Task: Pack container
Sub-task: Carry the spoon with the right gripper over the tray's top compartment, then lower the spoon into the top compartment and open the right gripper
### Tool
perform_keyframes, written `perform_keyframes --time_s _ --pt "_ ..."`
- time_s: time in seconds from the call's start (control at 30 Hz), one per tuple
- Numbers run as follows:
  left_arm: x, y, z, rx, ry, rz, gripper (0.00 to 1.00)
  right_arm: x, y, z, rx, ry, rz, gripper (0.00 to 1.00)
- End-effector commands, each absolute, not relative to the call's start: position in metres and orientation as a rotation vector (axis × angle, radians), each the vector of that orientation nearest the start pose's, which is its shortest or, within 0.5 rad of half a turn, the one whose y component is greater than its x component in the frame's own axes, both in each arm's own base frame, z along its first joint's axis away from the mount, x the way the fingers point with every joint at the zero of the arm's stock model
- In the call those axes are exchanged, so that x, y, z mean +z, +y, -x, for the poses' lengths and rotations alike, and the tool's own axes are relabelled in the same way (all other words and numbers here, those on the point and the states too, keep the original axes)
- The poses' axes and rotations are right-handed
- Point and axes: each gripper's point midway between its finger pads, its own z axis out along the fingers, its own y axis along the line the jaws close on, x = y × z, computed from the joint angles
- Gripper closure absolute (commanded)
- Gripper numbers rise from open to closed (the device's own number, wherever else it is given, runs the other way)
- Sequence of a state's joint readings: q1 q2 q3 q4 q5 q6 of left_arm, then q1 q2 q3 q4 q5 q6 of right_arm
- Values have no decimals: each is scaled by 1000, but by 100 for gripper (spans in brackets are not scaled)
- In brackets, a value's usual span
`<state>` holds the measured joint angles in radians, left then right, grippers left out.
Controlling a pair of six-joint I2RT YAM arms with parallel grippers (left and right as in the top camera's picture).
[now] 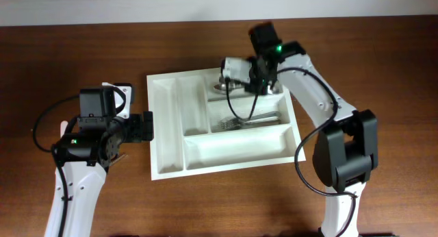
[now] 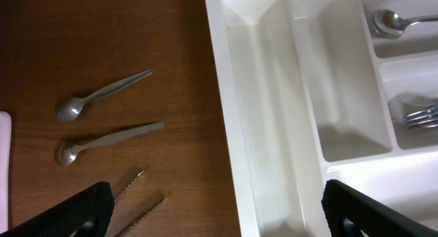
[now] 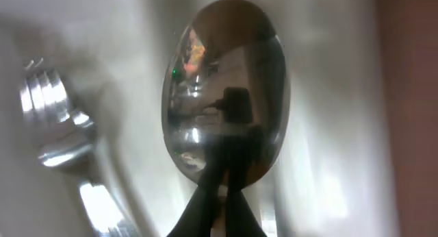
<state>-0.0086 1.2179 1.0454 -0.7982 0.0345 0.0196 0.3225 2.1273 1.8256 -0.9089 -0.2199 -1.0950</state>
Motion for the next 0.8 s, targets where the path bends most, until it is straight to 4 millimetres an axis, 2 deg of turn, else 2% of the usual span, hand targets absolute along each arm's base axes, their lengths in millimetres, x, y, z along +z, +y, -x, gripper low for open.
perform_keyframes --time_s 0.0,0.1,0.3,0.47,0.57,0.67,0.73,0.77 --pt "185 -12 -323 -47 2516 -83 1 149 203 -486 10 1937 1729 96" --pt "185 -12 -323 -47 2516 -83 1 151 210 -486 36 1867 1771 96" --pt "185 -12 -323 -47 2516 -83 1 124 212 -486 72 1903 1799 96" --pt "185 -12 -323 -47 2516 -83 1 91 211 -484 116 1957 1832 96" --pt "185 -12 -323 -47 2516 -83 1 80 211 -481 140 1986 1839 96" --pt "185 -12 -323 -47 2516 -83 1 80 210 -481 137 1987 1836 94" --pt "185 -12 -323 -47 2516 -83 1 80 210 -481 140 1997 1825 85" --pt "185 -12 -323 -47 2516 -83 1 80 210 -482 146 2015 1805 75"
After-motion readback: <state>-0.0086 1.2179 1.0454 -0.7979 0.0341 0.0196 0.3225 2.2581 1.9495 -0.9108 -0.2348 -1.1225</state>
